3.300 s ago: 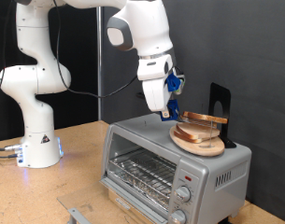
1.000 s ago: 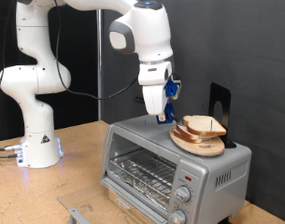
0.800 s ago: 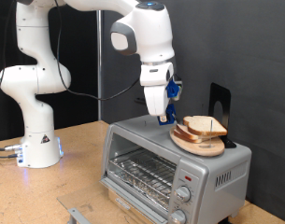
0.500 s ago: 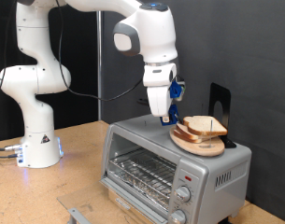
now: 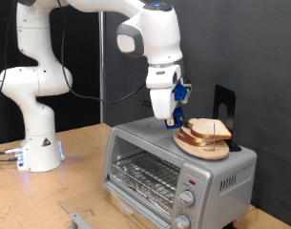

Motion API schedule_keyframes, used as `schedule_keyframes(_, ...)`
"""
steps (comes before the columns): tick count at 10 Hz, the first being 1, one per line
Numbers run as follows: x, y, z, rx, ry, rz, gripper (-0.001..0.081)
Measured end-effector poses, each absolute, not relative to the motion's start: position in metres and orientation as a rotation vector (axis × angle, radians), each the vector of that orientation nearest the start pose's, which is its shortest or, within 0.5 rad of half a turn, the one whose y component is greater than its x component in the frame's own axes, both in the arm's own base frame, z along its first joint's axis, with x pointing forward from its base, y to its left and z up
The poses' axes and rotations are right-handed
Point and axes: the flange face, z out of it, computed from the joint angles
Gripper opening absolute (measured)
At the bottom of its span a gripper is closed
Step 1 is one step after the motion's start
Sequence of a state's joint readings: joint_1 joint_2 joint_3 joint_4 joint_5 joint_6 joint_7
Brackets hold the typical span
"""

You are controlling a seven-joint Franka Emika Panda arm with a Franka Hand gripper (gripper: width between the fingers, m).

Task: Make a piece of toast with the oven

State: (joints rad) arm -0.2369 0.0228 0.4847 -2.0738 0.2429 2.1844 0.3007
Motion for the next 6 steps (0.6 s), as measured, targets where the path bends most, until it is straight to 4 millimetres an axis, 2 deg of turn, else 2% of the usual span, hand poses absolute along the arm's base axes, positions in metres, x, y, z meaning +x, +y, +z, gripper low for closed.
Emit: schedule_keyframes(6,0.5437,0.1447,0.4344,-2.861,0.218,-0.065,0.0467)
